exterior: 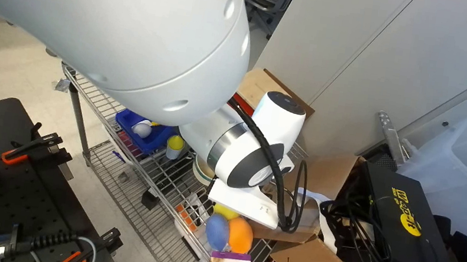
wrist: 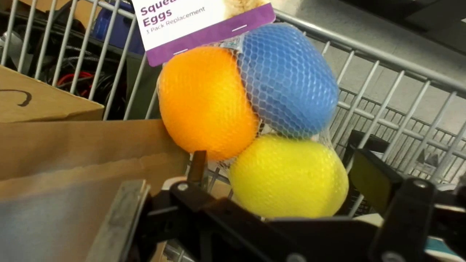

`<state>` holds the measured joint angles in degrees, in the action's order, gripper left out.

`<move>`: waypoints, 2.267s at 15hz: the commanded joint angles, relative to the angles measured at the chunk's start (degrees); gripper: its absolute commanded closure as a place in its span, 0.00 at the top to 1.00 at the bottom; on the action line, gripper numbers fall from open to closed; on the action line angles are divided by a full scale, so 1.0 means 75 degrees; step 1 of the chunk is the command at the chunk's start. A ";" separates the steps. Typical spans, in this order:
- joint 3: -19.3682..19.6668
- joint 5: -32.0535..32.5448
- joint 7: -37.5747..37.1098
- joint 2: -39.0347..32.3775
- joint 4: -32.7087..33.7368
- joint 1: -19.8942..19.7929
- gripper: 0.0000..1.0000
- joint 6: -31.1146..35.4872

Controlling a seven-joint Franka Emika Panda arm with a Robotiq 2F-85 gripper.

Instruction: Pick up the plush toys and put them in the box

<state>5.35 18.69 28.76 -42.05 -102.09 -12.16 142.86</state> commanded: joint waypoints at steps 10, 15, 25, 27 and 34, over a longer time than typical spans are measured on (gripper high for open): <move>-0.0224 0.0039 0.0774 -0.0175 0.0163 -0.0180 1.00 0.0740; -0.0319 -0.0071 0.0791 -0.0287 0.0156 -0.0212 0.65 0.0646; -0.0411 -0.0165 0.0881 -0.0298 -0.0076 -0.0387 0.00 0.0692; -0.0485 -0.0254 0.0885 -0.0213 -0.0148 -0.0452 0.00 0.0718; -0.0260 -0.0461 -0.0590 0.0556 -0.0751 -0.0102 0.01 0.0639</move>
<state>2.96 16.93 28.24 -42.64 -103.15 -13.82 147.38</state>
